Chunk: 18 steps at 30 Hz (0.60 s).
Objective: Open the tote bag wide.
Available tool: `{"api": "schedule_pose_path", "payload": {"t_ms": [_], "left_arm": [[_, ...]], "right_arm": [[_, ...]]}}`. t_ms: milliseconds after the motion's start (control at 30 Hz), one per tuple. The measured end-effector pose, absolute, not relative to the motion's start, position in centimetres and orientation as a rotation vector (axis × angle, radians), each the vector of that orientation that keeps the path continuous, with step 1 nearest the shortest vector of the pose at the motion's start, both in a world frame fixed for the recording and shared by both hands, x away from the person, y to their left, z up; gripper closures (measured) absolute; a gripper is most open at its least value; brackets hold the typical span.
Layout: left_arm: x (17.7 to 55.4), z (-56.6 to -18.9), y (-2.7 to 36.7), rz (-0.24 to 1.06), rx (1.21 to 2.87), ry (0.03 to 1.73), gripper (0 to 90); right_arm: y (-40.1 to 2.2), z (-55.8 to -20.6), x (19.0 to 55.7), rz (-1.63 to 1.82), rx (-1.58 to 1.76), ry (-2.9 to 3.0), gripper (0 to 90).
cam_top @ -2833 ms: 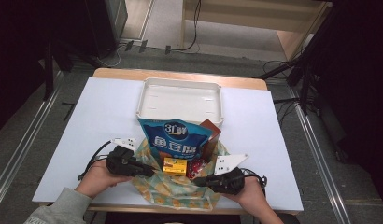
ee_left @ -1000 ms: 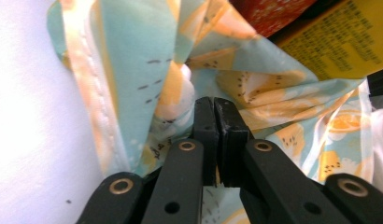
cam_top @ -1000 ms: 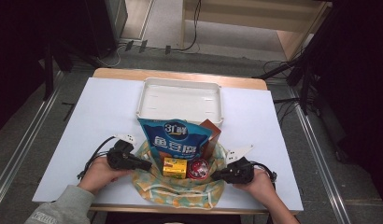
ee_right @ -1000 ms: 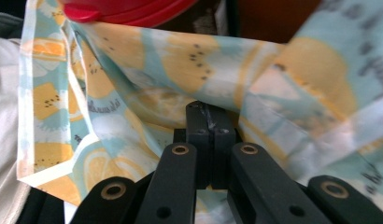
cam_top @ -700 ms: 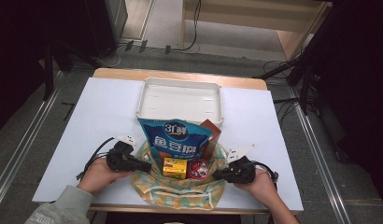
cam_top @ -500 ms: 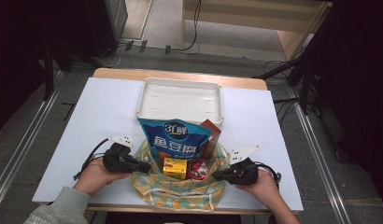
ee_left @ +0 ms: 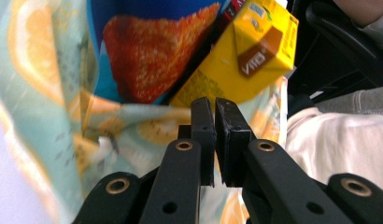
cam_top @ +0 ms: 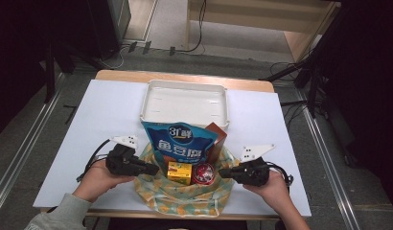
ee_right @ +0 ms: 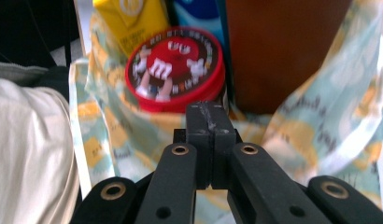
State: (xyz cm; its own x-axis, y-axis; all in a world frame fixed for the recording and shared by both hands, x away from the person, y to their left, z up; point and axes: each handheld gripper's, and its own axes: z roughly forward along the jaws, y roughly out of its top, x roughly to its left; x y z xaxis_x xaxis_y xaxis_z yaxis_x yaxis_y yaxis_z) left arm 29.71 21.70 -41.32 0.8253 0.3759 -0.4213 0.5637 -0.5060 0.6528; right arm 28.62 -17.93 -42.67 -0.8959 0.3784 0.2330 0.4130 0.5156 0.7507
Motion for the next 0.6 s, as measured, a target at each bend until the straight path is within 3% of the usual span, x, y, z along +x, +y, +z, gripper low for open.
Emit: {"api": "schedule_pose_path", "payload": {"t_ms": [600], "left_arm": [[30.1, -44.5, 20.8, -0.357, 2.201, 0.719, 86.2]], "right_arm": [[-16.9, -44.6, 29.8, -1.312, -0.762, -2.687, 90.0]]}}
